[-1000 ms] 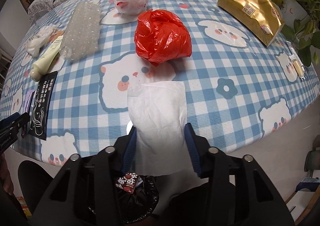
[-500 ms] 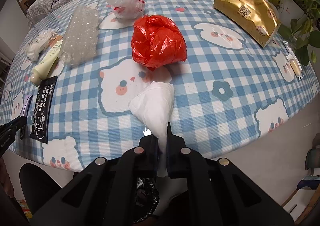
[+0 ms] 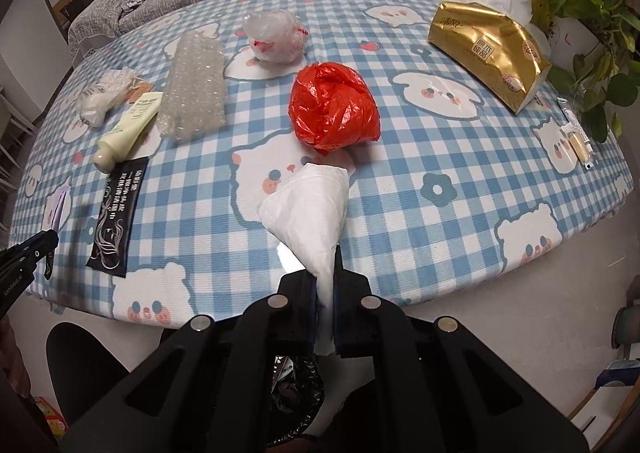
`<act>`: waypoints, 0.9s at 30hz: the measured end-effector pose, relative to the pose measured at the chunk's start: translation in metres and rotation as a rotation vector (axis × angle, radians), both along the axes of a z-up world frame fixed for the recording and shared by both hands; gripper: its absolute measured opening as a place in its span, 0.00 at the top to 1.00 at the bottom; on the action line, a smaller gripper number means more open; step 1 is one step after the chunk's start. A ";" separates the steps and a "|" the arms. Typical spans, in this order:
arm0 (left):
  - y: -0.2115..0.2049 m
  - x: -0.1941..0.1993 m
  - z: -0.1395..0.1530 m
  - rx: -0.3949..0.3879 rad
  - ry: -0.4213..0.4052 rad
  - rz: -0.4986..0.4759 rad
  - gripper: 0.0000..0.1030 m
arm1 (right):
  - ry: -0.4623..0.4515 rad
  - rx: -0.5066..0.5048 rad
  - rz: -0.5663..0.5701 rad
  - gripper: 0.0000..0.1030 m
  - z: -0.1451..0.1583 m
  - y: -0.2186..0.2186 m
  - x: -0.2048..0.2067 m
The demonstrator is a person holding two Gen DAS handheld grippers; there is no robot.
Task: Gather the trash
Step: 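Carry the white tissue in the right tool and purple packet in the left tool to the bin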
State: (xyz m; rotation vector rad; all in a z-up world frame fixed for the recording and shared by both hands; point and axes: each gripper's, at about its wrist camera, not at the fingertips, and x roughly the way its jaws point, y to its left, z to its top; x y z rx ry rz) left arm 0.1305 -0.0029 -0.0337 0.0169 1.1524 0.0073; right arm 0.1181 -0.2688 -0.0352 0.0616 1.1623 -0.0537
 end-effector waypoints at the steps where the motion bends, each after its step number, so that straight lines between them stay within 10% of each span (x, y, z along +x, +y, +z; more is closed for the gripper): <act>1: 0.000 -0.003 0.002 -0.001 -0.004 0.000 0.80 | -0.008 0.001 0.002 0.95 0.003 0.001 -0.003; 27: 0.002 -0.115 0.037 -0.051 -0.090 0.012 0.80 | -0.104 0.041 0.110 0.95 0.039 0.040 -0.094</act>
